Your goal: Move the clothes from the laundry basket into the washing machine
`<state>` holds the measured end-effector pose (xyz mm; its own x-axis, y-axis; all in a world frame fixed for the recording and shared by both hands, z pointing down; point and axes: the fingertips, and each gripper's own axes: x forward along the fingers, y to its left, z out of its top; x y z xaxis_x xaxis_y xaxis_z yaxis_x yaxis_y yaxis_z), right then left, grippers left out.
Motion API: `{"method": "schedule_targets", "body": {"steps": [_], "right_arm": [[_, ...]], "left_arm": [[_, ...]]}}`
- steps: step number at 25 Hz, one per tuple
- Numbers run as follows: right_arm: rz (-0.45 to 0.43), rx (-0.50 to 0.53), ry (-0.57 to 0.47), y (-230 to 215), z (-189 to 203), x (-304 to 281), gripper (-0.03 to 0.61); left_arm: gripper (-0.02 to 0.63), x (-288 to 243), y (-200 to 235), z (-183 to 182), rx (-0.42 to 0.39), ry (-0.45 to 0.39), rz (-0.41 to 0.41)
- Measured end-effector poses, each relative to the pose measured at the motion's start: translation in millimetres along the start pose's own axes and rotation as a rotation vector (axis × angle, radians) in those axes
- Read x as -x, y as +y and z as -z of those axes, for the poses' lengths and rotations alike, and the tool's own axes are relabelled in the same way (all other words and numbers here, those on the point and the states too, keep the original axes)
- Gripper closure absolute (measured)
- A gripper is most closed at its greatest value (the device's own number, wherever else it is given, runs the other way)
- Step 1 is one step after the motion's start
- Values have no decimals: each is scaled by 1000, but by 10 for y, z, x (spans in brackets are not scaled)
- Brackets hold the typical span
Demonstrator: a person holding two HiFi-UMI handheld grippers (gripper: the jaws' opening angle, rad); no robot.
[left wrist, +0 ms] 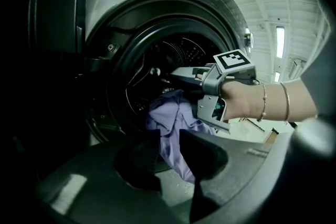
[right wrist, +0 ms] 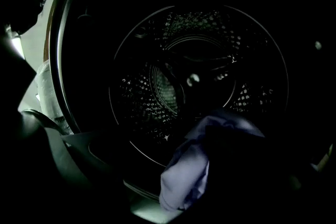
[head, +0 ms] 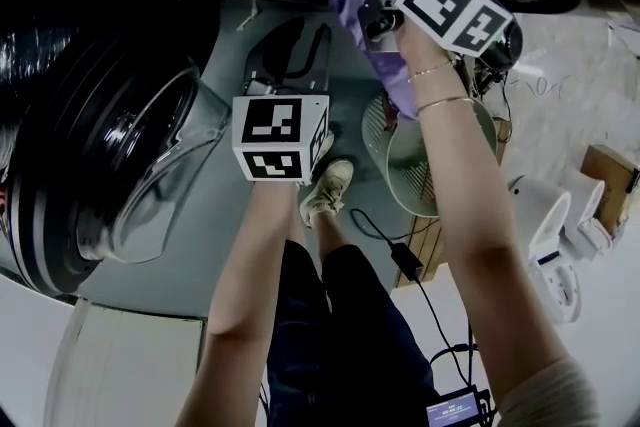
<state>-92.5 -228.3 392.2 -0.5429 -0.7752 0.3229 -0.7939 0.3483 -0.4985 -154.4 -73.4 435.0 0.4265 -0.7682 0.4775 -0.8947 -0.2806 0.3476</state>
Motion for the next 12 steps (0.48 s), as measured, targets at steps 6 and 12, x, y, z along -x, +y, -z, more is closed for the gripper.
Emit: {"method": "schedule_targets", "body": {"steps": [6, 12], "right_arm": [[16, 56, 35, -105, 144, 293, 110], [99, 108, 136, -429, 709, 931, 112]], "left_arm": [[494, -48, -48, -4, -9, 6, 15], [494, -69, -111, 240, 5, 56, 22]]}}
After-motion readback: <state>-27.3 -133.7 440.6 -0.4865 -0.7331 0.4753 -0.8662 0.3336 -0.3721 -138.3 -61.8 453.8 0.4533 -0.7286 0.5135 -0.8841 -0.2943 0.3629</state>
